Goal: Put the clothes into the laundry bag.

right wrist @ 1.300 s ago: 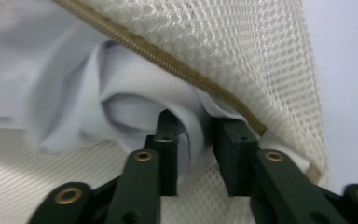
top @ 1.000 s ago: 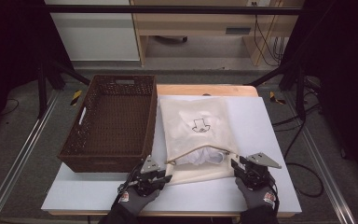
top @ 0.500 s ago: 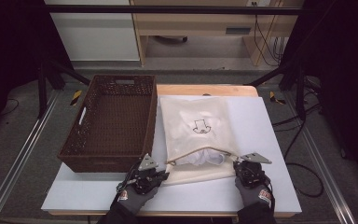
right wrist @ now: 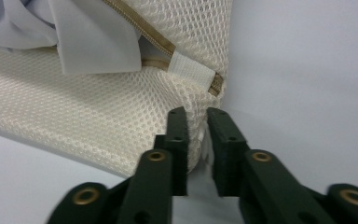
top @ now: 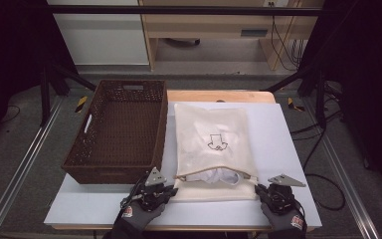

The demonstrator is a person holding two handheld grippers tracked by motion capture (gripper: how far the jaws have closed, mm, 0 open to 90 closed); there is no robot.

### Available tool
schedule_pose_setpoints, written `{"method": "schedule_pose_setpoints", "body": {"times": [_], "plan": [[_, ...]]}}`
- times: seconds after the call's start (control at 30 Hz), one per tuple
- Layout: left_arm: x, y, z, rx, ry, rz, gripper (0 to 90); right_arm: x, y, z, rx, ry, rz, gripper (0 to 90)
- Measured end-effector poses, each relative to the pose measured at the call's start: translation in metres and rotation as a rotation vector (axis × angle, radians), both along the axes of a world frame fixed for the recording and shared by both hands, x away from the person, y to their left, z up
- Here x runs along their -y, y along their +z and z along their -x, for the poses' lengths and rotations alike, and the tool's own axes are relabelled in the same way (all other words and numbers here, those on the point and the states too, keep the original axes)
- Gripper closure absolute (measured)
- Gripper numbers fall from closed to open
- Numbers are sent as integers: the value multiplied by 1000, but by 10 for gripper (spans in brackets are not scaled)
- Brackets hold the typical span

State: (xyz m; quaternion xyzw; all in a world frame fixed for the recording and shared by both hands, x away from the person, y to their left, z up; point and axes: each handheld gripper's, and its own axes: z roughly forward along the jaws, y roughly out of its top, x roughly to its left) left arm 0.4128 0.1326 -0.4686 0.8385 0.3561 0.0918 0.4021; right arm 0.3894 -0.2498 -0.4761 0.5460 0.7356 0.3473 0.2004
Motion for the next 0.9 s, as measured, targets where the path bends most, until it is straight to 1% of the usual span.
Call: {"method": "schedule_pose_setpoints", "body": {"times": [0.03,0.07,0.13,0.17,0.2,0.27,0.33,0.4,0.43,0.5,0.57,0.63,0.67,0.73,0.83,0.9], "plan": [[0,1,0,10,3,-4,731,-1,2,1,15,-3,-3,695],[1,1,0,17,8,-3,710,-2,6,1,45,-5,-2,649],[1,2,-1,28,18,-4,669,-5,15,5,93,17,-16,604],[2,2,-1,29,21,-3,655,-8,19,7,117,29,-28,590],[2,2,-2,31,22,-4,638,-12,24,8,131,49,-37,586],[4,1,-3,28,21,-6,630,-22,29,9,143,93,-54,574],[6,-1,-3,30,21,-13,647,-33,31,6,133,117,-61,576],[8,-2,-3,25,24,-18,704,-42,27,0,116,122,-51,590],[8,-3,-4,15,23,-19,735,-45,24,-4,102,120,-47,610],[8,-4,-5,6,21,-18,780,-48,18,-11,89,107,-36,673],[9,-5,-6,-3,21,-13,813,-51,13,-17,67,107,-35,748],[9,-5,-6,-9,23,-16,827,-56,10,-20,51,107,-29,830],[9,-5,-6,-9,22,-18,831,-58,10,-23,50,106,-18,859],[10,-4,-6,-9,17,-28,836,-64,11,-29,48,95,-21,881],[9,-3,-6,-12,12,-35,841,-76,11,-41,52,66,-12,885],[9,-3,-7,-16,7,-43,844,-85,9,-49,62,41,12,886]]}}
